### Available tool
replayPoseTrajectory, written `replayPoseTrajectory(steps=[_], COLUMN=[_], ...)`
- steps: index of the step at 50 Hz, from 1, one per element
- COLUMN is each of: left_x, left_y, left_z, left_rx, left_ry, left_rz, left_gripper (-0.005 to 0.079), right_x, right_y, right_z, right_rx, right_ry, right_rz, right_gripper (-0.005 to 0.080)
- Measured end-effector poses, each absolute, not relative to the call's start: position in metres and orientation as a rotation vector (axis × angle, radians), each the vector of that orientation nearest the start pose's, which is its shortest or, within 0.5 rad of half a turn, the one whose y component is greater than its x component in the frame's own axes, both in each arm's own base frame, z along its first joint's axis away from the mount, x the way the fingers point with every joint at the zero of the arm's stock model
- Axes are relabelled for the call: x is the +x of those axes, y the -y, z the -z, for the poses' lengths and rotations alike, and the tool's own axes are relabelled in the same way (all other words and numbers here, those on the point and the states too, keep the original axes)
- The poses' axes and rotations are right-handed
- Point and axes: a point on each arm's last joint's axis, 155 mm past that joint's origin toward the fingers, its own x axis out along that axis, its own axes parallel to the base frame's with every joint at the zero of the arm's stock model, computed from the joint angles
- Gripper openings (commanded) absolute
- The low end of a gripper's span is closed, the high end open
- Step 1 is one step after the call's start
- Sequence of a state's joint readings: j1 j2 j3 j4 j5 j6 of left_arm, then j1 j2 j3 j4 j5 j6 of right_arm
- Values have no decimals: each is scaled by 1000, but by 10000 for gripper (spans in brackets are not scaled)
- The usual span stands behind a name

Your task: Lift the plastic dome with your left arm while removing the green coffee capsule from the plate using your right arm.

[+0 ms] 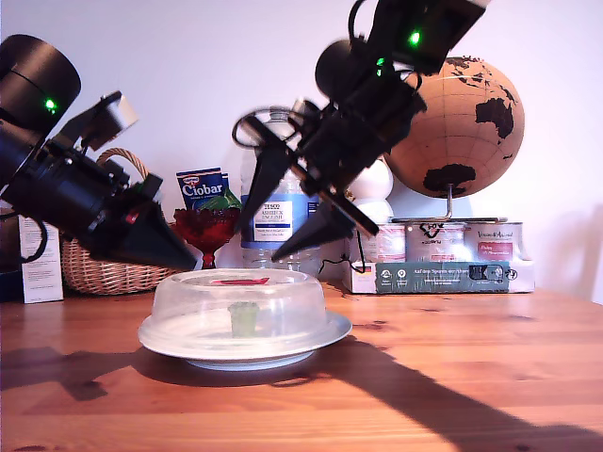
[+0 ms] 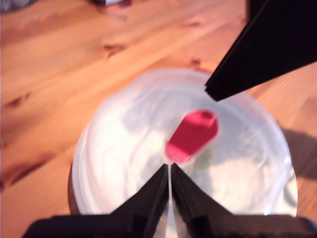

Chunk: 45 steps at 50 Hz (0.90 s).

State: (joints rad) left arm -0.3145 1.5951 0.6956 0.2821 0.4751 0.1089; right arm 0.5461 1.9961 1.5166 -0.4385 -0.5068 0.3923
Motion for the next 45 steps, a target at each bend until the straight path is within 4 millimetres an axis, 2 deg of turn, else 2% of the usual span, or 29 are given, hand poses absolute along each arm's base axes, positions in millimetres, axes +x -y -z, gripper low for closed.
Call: replayPoseTrajectory(steps=[10, 30, 41, 45], left_x=[367, 367, 367, 367], left_y=[206, 206, 206, 206], left_z=[-72, -72, -72, -72], left_rx=[50, 50, 50, 50], left_ry=[-616, -617, -618, -618], left_rz=[788, 787, 787, 787], left_gripper=[-23, -23, -23, -23], right_x=[390, 386, 383, 384], right_y=[-341, -341, -345, -345], right_z=[-101, -96, -78, -79], right_rx=[308, 272, 258, 254], right_ry=[-1146, -1154, -1187, -1183], right_rz=[-767, -759, -752, -750], right_gripper=[446, 446, 446, 446])
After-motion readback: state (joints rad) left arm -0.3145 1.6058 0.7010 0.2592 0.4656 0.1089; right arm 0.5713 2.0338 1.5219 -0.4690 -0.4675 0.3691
